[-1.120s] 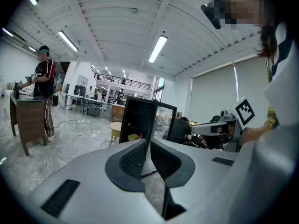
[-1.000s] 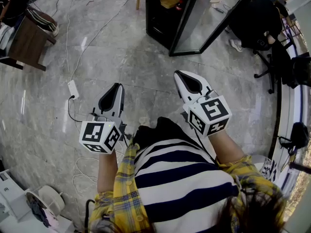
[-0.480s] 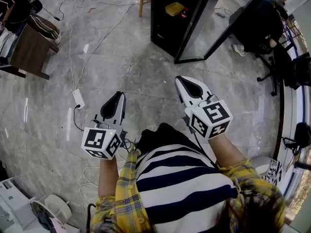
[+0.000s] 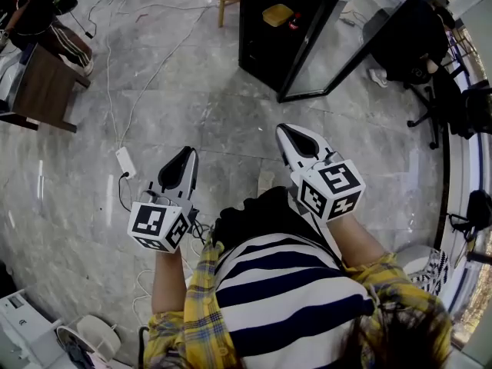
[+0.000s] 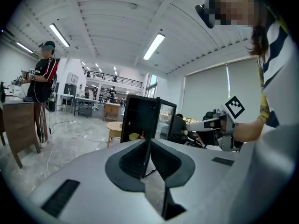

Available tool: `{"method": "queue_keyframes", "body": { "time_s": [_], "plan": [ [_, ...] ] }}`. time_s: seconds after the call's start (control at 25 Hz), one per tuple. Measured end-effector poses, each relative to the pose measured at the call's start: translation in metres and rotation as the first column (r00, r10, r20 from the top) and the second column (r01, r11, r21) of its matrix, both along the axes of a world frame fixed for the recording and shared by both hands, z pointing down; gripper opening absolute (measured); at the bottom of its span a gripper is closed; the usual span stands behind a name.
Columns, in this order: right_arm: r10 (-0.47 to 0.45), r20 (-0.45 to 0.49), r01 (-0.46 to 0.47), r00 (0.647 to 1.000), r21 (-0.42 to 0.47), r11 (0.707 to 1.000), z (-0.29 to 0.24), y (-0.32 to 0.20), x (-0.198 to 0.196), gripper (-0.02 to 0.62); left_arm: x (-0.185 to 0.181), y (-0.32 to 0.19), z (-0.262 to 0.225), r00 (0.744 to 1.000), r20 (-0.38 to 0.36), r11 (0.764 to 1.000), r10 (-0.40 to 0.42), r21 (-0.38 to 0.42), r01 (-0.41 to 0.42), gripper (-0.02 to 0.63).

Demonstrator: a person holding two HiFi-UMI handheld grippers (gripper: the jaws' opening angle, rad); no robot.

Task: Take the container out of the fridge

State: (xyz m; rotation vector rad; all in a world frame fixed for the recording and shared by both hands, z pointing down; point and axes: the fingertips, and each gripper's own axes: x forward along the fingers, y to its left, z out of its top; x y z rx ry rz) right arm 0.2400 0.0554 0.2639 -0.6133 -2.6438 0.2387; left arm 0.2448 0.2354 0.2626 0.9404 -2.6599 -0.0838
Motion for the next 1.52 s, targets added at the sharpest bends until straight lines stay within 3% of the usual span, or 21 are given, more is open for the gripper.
{"method": "queue_keyframes", "body": {
  "time_s": [0.2,0.44,0.64,1.0,1.52],
  "plan": [
    [0.028,-0.015,-0.028,0.999,-0.002,1.0,0.014,-0.006,-0.029,0.028,-0.031,-0.002,-0.001,0.999,0.044,0.999,-0.01,-0.042,0.012,0.044],
    [0.015,-0.008,-0.015,1.0,-0.001,1.0,0.027,0.004,-0.085,0.028,-0.088,-0.004,-0.007,0.993,0.114,0.996,0.04,-0.081,-0.031,0.044],
    [0.036,-0.013,-0.036,0.999,-0.01,0.999,0.03,-0.006,-0.13,0.028,-0.144,-0.021,-0.003,0.987,0.118,0.99,0.11,-0.102,-0.098,0.044],
    [0.08,-0.049,-0.081,0.996,-0.017,0.997,0.037,-0.038,-0.196,0.028,-0.233,-0.089,0.014,0.939,0.112,0.928,0.325,-0.228,-0.294,0.044],
    [0.14,-0.114,-0.145,0.984,-0.043,0.988,0.061,-0.069,-0.232,0.028,-0.3,-0.142,0.036,0.894,0.07,0.865,0.442,-0.298,-0.404,0.046]
  ]
}}
